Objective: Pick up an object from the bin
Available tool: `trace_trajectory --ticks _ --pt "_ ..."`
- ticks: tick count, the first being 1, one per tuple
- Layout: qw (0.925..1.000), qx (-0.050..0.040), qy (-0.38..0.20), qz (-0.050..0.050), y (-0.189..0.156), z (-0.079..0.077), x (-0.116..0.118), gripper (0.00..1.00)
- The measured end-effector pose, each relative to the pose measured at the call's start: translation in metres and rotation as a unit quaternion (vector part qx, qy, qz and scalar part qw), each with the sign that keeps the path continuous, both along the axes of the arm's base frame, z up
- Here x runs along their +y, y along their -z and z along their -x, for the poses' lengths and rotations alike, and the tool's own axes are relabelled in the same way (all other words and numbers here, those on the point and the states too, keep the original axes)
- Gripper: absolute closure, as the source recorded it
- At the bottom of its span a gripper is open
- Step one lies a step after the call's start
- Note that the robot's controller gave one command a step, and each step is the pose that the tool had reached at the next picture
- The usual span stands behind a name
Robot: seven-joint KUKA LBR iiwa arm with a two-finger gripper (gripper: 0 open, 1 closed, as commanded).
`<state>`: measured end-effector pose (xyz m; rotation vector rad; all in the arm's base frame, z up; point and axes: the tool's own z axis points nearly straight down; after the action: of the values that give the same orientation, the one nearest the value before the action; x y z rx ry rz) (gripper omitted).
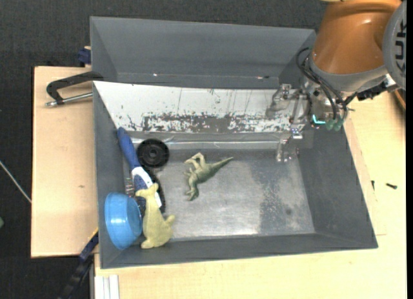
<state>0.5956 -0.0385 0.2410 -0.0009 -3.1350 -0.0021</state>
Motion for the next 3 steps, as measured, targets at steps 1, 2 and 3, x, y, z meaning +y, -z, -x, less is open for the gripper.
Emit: trace_trajectory --ticks 1,2,3 --pt "0.9999 0.0007 0.015 0.000 0.151 0.023 -0.011 0.00" --pt "0.9994 -0.0086 -0.034 0.001 0.167 0.003 0.073 0.00" --pt "0.9994 -0.0149 -0.032 0.000 0.165 0.000 0.071 1.00"
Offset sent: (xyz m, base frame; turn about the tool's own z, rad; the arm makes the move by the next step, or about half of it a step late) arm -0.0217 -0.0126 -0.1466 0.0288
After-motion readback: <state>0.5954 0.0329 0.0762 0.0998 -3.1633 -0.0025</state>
